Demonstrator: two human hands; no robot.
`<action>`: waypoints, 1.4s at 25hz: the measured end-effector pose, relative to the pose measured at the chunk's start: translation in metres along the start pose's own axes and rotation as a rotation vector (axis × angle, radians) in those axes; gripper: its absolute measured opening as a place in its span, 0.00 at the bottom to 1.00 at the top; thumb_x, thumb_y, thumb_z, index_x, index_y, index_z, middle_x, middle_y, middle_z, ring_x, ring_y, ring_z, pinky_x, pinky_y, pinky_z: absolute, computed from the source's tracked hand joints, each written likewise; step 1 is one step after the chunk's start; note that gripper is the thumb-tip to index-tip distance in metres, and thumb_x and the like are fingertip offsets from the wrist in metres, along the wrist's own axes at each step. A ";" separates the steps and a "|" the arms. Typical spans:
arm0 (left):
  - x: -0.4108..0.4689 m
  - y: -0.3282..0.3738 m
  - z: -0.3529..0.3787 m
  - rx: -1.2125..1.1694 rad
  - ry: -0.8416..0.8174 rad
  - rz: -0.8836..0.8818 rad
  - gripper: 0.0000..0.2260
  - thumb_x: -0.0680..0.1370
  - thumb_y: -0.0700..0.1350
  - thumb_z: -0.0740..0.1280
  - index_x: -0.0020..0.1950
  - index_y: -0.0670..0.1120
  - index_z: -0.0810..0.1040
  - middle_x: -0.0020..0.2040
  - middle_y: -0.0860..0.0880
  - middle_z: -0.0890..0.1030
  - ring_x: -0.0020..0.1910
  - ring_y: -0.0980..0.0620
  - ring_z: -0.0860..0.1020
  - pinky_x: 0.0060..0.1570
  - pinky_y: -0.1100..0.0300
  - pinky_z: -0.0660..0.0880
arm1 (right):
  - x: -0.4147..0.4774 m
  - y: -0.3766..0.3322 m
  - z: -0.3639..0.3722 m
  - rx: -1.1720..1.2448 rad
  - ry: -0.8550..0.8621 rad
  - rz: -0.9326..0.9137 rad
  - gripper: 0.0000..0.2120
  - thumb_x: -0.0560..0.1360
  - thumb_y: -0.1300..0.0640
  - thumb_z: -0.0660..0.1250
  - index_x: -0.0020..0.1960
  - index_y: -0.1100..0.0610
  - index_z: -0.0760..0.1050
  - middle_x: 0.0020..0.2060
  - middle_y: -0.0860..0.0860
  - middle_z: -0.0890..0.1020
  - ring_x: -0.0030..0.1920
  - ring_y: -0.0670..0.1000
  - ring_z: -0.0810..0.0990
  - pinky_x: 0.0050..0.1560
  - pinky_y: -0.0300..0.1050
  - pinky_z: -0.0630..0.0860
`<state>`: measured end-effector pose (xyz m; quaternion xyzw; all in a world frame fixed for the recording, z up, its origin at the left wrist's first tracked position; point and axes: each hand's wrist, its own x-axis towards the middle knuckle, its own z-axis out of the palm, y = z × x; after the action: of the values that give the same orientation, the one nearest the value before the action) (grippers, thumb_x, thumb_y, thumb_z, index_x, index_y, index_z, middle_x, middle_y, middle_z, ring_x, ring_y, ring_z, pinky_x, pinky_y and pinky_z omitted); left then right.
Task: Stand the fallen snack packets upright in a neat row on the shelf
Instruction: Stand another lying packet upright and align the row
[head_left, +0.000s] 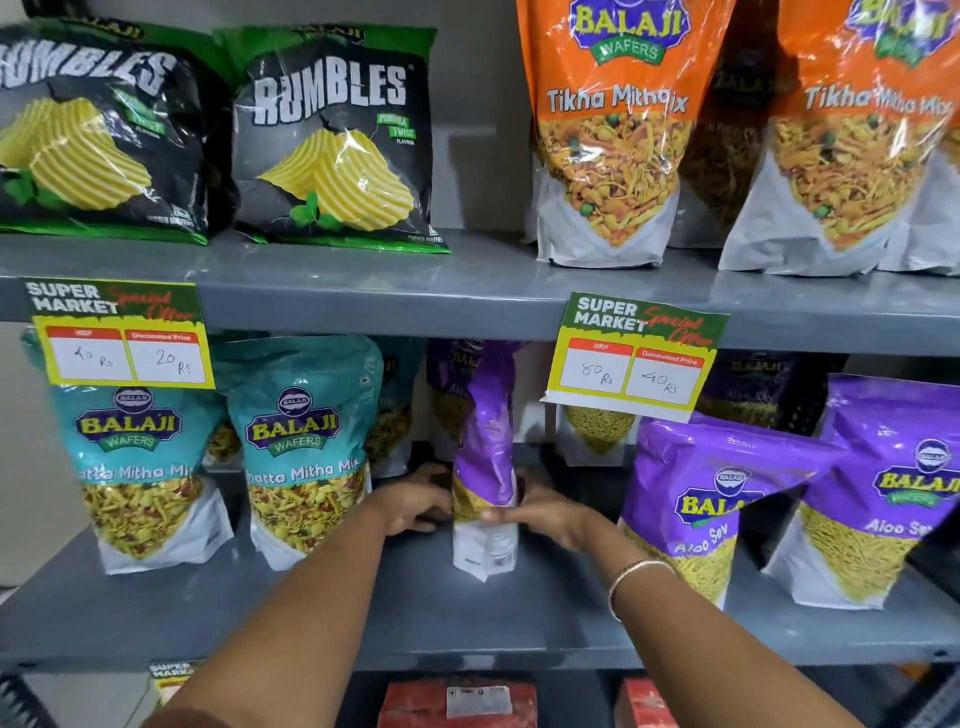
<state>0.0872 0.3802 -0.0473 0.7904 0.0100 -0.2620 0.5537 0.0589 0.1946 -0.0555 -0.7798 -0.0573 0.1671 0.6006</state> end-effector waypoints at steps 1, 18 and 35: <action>-0.001 0.001 0.000 -0.011 -0.023 -0.017 0.17 0.75 0.34 0.60 0.56 0.54 0.67 0.43 0.51 0.78 0.42 0.55 0.77 0.43 0.60 0.70 | 0.002 0.003 0.005 -0.019 0.031 -0.039 0.23 0.65 0.63 0.75 0.59 0.59 0.75 0.55 0.54 0.82 0.51 0.48 0.81 0.55 0.40 0.76; -0.003 0.019 0.006 -0.074 0.096 0.236 0.30 0.69 0.31 0.71 0.70 0.37 0.67 0.68 0.41 0.74 0.61 0.47 0.75 0.55 0.62 0.70 | 0.020 0.013 -0.024 0.142 0.651 -0.054 0.14 0.72 0.67 0.67 0.55 0.57 0.69 0.47 0.55 0.80 0.56 0.59 0.78 0.50 0.49 0.75; -0.010 0.010 0.002 -0.052 0.110 0.130 0.30 0.70 0.43 0.74 0.69 0.45 0.68 0.67 0.44 0.75 0.65 0.42 0.73 0.53 0.49 0.72 | 0.004 -0.015 -0.024 0.162 0.352 -0.122 0.32 0.64 0.68 0.75 0.66 0.62 0.69 0.62 0.60 0.79 0.61 0.57 0.79 0.63 0.52 0.74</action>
<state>0.0804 0.3770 -0.0345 0.7879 -0.0042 -0.1814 0.5884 0.0720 0.1775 -0.0370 -0.7411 0.0151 -0.0042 0.6712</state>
